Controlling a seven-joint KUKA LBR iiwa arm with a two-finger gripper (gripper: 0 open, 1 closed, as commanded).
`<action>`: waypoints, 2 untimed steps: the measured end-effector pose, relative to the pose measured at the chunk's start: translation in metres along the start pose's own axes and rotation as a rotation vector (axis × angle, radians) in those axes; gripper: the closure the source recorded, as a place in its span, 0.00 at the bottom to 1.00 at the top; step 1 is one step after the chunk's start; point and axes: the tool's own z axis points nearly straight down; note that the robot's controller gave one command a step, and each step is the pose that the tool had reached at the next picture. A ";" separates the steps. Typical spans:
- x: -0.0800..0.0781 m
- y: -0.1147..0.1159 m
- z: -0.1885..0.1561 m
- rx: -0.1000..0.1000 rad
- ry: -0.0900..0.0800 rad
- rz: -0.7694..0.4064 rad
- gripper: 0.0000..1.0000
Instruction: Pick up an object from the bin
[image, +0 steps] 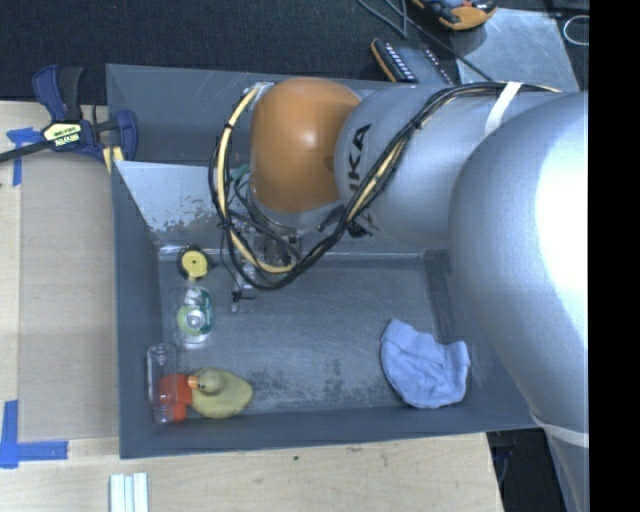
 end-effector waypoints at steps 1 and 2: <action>-0.002 -0.001 -0.005 -0.001 -0.007 0.004 0.00; 0.002 0.041 0.061 -0.001 -0.001 -0.668 0.00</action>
Offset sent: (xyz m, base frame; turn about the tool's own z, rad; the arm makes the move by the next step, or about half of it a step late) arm -0.0032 0.0411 -0.0638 -0.6842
